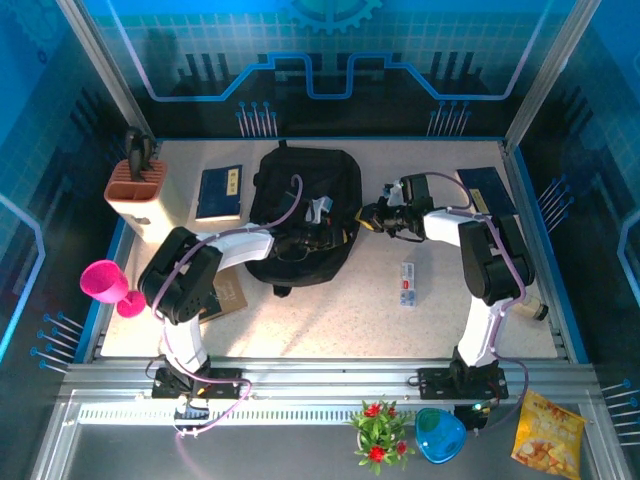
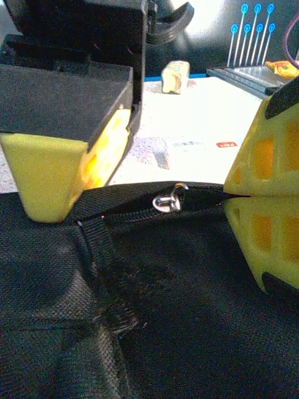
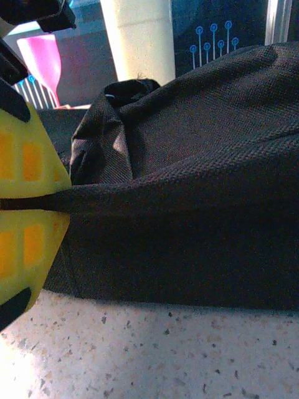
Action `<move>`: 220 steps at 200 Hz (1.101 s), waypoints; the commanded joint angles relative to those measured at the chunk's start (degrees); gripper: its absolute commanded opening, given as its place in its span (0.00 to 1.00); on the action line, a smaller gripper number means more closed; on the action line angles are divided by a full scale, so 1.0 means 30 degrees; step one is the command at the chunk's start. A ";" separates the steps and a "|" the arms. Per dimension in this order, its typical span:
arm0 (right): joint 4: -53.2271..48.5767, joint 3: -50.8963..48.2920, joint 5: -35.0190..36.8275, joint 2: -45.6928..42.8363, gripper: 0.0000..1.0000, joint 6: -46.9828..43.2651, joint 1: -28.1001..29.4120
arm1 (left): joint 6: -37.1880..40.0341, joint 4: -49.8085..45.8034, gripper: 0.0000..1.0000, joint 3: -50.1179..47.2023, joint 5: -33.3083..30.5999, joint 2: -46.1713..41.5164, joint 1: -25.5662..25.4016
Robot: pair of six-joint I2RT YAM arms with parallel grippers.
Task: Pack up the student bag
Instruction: Unzip the student bag at the top-center of the table.
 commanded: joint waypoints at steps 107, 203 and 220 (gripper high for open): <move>-0.1944 0.2754 0.5919 0.1370 0.00 -0.1164 -0.0277 | 0.7084 -1.4345 0.00 0.3477 -0.3739 -0.2662 -0.0101; -0.3457 0.0443 0.5849 -0.2652 0.46 0.1474 0.1407 | 0.8936 -1.4165 0.00 0.2505 -0.4975 -0.3896 0.0193; -0.4369 -0.0719 0.6604 -0.3894 0.58 0.3160 0.2175 | 0.9019 -1.4117 0.00 0.2680 -0.4837 -0.3679 0.0193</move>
